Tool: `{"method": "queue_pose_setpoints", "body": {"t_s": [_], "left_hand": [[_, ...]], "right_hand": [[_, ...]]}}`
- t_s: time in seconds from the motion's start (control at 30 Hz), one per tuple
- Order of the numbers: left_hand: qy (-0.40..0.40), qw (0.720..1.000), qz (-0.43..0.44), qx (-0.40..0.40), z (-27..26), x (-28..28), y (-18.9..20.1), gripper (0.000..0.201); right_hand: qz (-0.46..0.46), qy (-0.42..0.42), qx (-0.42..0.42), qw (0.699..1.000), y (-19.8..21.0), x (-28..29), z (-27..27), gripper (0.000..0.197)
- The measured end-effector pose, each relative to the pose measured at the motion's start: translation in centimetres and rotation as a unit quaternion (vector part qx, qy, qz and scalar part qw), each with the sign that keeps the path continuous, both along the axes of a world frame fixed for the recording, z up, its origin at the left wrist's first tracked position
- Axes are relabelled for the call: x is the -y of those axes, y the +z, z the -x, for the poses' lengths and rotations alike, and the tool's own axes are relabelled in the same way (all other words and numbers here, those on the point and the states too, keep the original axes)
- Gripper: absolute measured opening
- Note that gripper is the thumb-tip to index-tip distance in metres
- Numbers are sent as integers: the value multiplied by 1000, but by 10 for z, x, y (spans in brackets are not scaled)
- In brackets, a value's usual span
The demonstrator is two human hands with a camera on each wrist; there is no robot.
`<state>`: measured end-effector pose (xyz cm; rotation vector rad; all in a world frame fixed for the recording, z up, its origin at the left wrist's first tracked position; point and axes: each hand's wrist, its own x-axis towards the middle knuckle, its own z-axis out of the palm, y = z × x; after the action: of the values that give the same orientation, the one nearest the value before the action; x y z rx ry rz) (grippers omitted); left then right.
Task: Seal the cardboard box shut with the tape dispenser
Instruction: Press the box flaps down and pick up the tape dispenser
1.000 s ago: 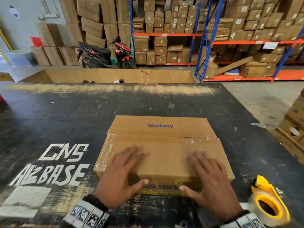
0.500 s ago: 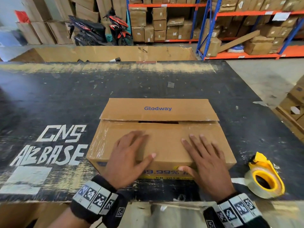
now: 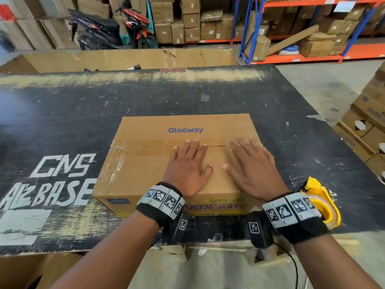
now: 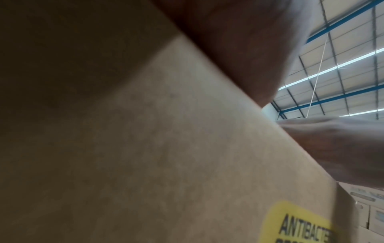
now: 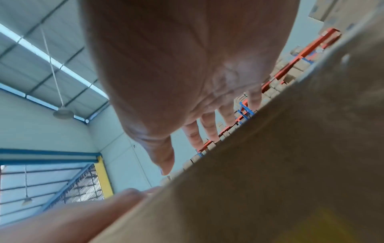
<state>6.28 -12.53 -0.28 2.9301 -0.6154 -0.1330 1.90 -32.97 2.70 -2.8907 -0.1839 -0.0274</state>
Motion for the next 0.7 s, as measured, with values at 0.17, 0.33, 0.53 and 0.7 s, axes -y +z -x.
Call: {"method": "queue_pose_setpoints", "body": {"t_s": [0.17, 0.33, 0.53, 0.7], "left_hand": [[0, 1000, 0, -2, 1, 0, 1, 73], [-1, 1000, 19, 13, 2, -2, -2, 71], [-7, 999, 40, 37, 0, -4, -6, 73], [-5, 998, 37, 44, -3, -5, -8, 73]], "right_hand": [[34, 6, -90, 995, -11, -1, -23, 77], [-226, -34, 23, 973, -11, 42, 2, 58], [-100, -392, 22, 914, -58, 138, 56, 64], [-49, -462, -170, 869, -92, 182, 71, 55]]}}
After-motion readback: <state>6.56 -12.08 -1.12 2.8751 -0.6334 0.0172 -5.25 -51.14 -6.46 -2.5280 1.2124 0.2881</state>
